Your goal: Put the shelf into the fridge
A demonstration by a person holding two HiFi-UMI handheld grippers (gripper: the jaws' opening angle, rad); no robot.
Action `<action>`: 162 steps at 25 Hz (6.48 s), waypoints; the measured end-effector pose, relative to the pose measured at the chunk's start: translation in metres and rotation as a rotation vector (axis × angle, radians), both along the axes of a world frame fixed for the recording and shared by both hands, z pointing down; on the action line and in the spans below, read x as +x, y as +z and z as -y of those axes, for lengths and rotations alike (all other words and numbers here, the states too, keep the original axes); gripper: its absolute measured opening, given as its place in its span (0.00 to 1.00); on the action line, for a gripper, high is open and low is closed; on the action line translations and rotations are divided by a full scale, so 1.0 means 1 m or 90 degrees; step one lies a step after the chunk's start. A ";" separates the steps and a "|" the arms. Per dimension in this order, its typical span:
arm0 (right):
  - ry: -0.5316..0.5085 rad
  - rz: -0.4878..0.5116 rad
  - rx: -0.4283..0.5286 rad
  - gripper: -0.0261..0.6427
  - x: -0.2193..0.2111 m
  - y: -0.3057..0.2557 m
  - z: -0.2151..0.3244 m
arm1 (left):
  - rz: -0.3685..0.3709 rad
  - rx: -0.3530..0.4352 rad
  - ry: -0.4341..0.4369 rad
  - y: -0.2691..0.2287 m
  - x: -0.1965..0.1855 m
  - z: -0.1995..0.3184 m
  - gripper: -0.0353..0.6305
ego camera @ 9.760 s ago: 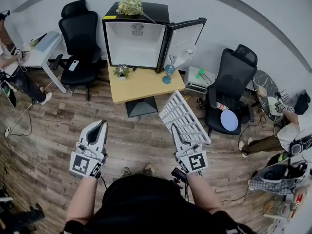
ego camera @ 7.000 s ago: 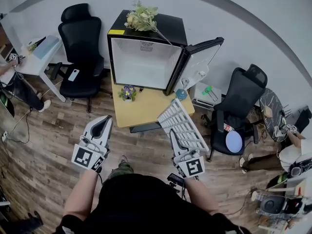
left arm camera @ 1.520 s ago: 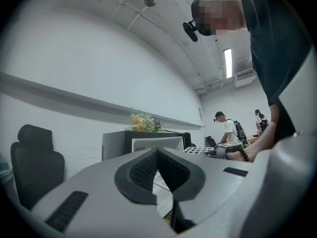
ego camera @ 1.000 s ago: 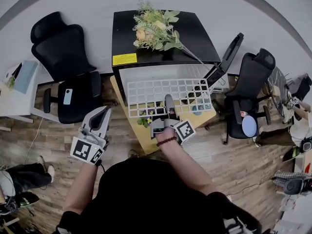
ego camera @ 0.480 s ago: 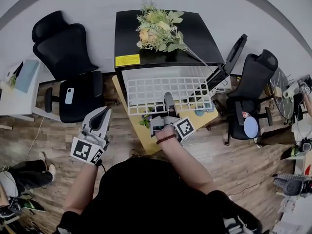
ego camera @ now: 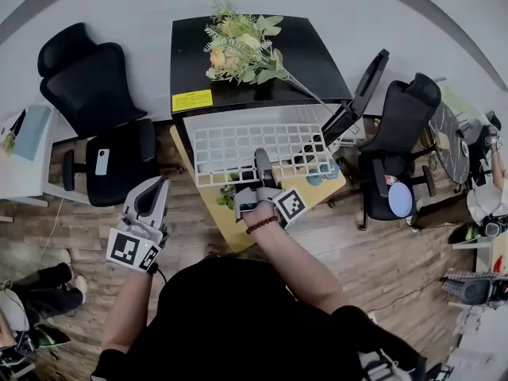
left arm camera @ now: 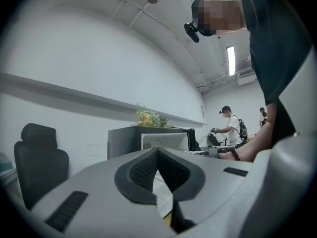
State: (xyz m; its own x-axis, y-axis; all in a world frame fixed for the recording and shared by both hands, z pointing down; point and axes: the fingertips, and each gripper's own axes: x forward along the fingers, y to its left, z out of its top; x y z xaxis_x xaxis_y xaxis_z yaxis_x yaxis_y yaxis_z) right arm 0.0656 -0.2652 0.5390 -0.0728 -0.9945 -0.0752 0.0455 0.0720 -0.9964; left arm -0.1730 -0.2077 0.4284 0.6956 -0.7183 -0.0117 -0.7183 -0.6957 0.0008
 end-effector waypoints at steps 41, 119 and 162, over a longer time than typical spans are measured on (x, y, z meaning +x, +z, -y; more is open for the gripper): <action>-0.061 -0.047 -0.022 0.10 0.002 0.003 0.016 | -0.023 -0.012 -0.008 0.013 -0.001 0.000 0.08; -0.102 -0.039 -0.049 0.10 0.001 0.010 0.128 | -0.037 -0.016 -0.029 0.017 0.010 0.008 0.08; -0.228 -0.100 -0.030 0.12 -0.023 0.003 0.090 | -0.058 -0.020 -0.015 0.019 0.023 0.008 0.08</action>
State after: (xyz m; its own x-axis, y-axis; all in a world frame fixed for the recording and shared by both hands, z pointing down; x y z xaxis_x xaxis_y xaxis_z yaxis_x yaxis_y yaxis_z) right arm 0.0424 -0.3556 0.5420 -0.4223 -0.9064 0.0099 -0.0940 0.0329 -0.9950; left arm -0.1502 -0.2153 0.4475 0.6752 -0.7358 -0.0515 -0.7308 -0.6768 0.0887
